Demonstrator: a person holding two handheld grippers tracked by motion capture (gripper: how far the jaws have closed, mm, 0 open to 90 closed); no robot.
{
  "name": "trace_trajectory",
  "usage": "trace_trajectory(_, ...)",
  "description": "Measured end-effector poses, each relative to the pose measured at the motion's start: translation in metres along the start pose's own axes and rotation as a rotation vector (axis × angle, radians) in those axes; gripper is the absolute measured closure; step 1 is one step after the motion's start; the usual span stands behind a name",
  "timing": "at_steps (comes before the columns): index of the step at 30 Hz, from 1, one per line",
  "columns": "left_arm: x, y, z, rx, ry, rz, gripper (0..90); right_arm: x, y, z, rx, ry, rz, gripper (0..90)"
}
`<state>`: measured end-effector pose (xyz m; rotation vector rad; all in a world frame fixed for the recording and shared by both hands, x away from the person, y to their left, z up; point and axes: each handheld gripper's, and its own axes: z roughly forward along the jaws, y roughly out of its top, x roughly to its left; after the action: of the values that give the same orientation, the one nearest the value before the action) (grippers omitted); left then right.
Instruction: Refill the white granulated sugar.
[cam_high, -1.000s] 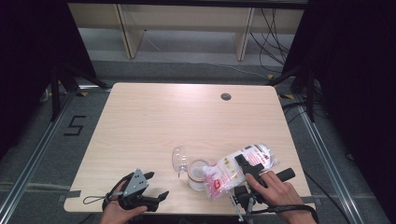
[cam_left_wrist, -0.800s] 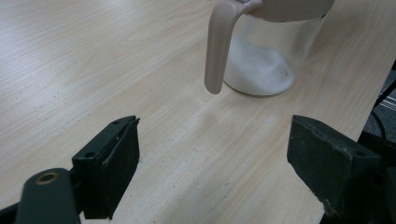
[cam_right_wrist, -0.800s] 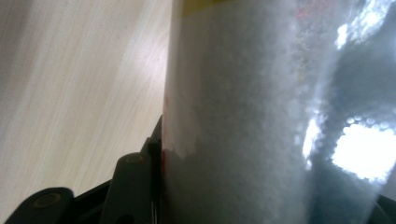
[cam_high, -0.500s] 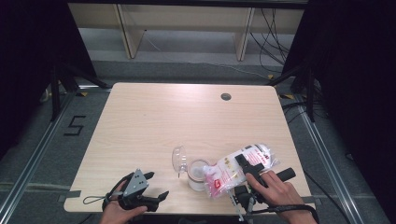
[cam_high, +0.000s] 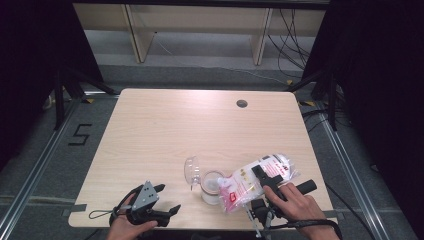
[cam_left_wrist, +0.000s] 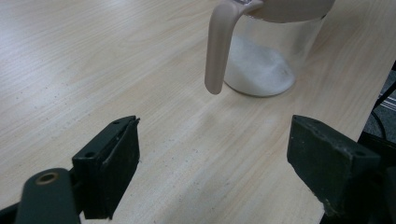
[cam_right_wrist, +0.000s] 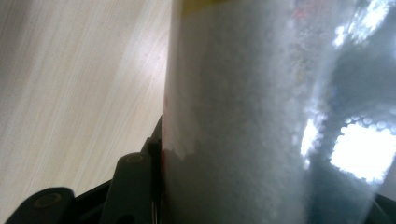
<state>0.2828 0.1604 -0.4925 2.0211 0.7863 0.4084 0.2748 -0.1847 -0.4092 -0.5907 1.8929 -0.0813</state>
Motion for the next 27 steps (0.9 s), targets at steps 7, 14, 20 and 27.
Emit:
trace_trajectory(7,0.0002,0.0001,-0.0001,0.003,-0.002,0.001,16.8,0.0011,-0.0002,-0.0001,0.009,0.013,0.008,55.5)
trace_trajectory(14,0.0002,-0.0002,0.0004,-0.002,0.000,-0.002,16.8,0.0025,-0.0012,-0.0016,0.032,0.022,0.030,55.5)
trace_trajectory(20,0.0002,0.0002,-0.0005,-0.001,0.004,0.001,16.8,0.0008,-0.0004,0.0001,0.007,-0.003,-0.007,55.6)
trace_trajectory(27,0.0002,0.0007,-0.0004,-0.017,-0.005,0.009,16.8,0.0021,0.0003,-0.0005,0.022,0.003,0.002,55.7)
